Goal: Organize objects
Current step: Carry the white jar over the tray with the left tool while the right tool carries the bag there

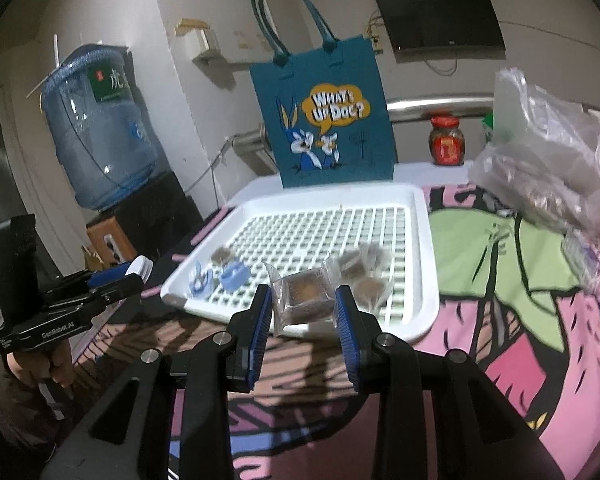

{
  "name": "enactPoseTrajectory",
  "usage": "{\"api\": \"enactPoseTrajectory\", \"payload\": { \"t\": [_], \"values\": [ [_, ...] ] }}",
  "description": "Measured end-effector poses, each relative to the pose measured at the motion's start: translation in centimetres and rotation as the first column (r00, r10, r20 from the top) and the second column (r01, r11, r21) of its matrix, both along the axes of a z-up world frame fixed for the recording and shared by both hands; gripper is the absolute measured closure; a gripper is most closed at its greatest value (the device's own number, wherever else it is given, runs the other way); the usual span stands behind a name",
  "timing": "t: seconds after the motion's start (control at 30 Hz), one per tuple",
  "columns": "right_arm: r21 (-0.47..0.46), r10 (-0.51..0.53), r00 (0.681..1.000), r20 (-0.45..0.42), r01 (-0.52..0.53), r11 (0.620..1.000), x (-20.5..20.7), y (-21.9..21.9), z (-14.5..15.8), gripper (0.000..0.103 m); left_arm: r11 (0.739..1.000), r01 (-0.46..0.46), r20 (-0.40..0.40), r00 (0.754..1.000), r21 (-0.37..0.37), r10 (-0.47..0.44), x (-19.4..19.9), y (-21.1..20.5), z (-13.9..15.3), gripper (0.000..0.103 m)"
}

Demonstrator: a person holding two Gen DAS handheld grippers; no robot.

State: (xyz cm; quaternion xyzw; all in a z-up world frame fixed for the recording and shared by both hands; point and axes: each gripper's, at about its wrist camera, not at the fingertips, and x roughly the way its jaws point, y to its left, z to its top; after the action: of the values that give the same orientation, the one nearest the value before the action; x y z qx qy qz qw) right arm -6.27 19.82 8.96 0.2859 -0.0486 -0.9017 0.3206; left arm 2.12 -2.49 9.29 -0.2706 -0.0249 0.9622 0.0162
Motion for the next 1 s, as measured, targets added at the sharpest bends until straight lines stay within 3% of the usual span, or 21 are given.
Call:
{"api": "enactPoseTrajectory", "payload": {
  "t": [0.23, 0.5, 0.7, 0.8, 1.0],
  "values": [
    [-0.088, -0.013, 1.000, -0.011, 0.012, 0.996, -2.3, 0.3, 2.6, 0.071, 0.999, -0.034, -0.016, 0.999, 0.032, 0.035, -2.2, -1.4, 1.3, 0.065],
    [-0.118, -0.037, 0.999, 0.014, 0.039, 0.992, -5.0, -0.5, 2.6, 0.071, 0.993, -0.067, 0.003, 0.998, 0.098, 0.067, -5.6, -2.5, 1.6, 0.065],
    [-0.108, -0.055, 0.997, 0.050, 0.060, 0.992, -7.1, -1.3, 1.7, 0.071, 0.991, -0.091, 0.039, 0.995, 0.099, 0.088, -8.0, -2.7, 0.5, 0.065],
    [-0.096, -0.064, 0.997, 0.050, 0.069, 0.993, -8.0, -1.8, 1.6, 0.071, 0.993, -0.107, 0.053, 0.993, 0.053, 0.104, -9.1, -2.2, 0.0, 0.065],
    [-0.076, -0.070, 0.996, 0.050, 0.074, 0.994, -9.3, -2.5, 1.7, 0.071, 0.994, -0.103, 0.073, 0.992, 0.035, 0.100, -10.5, -1.8, -0.4, 0.065]
  ]
}}
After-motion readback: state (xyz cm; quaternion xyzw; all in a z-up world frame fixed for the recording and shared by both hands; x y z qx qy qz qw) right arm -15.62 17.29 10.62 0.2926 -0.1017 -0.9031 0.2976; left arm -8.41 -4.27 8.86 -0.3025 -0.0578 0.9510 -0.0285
